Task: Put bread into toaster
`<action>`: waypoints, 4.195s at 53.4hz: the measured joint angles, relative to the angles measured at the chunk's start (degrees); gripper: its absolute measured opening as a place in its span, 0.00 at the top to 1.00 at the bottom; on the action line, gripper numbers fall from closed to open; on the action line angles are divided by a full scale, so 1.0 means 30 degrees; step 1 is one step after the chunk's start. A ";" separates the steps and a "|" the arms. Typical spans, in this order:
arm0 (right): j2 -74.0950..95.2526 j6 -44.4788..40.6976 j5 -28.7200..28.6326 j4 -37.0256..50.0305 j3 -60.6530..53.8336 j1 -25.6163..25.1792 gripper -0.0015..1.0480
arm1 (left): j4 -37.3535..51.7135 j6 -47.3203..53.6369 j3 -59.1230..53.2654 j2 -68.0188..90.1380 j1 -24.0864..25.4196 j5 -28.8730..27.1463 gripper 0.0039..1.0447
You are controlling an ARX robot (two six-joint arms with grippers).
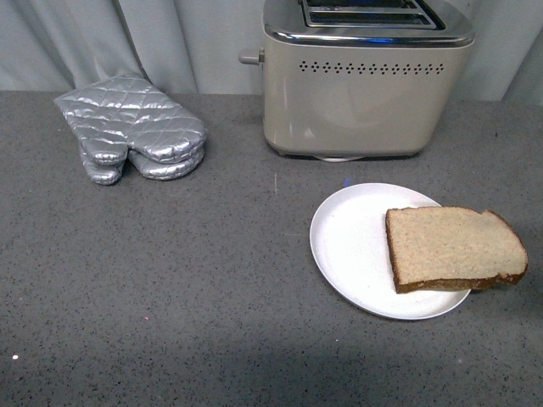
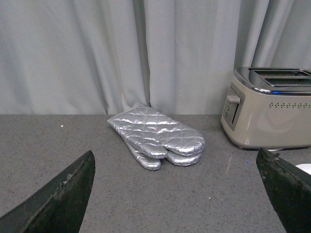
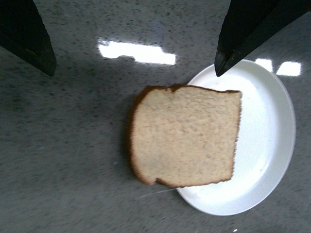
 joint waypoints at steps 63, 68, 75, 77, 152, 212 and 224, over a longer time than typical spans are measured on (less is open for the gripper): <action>0.7956 0.5450 -0.2062 0.0889 0.5187 0.1464 0.97 | 0.0000 0.0007 0.0000 0.0000 0.0000 0.0000 0.06; 0.6856 0.6273 -0.2200 0.0758 0.4830 0.1464 0.98 | 0.0000 0.0007 0.0000 0.0000 0.0000 0.0000 0.06; 0.4626 0.8488 -0.2244 0.0554 0.4408 0.1690 0.98 | 0.0000 0.0007 0.0000 0.0000 0.0000 0.0000 0.06; 0.3818 0.9304 -0.2171 0.0561 0.4240 0.1792 0.98 | 0.0000 0.0007 0.0000 0.0000 0.0000 0.0000 0.06; -0.2040 2.3737 1.2182 -0.7992 1.3478 0.8896 0.98 | 0.0000 0.0007 0.0000 0.0000 0.0000 0.0000 0.06; 0.9632 3.0359 1.5198 -1.4229 2.6316 1.0754 0.98 | 0.0000 0.0007 0.0000 0.0000 0.0000 0.0000 0.06; 0.9173 3.0753 1.5883 -1.3996 2.5492 1.0579 0.98 | 0.0000 0.0007 0.0000 0.0000 0.0000 0.0000 0.06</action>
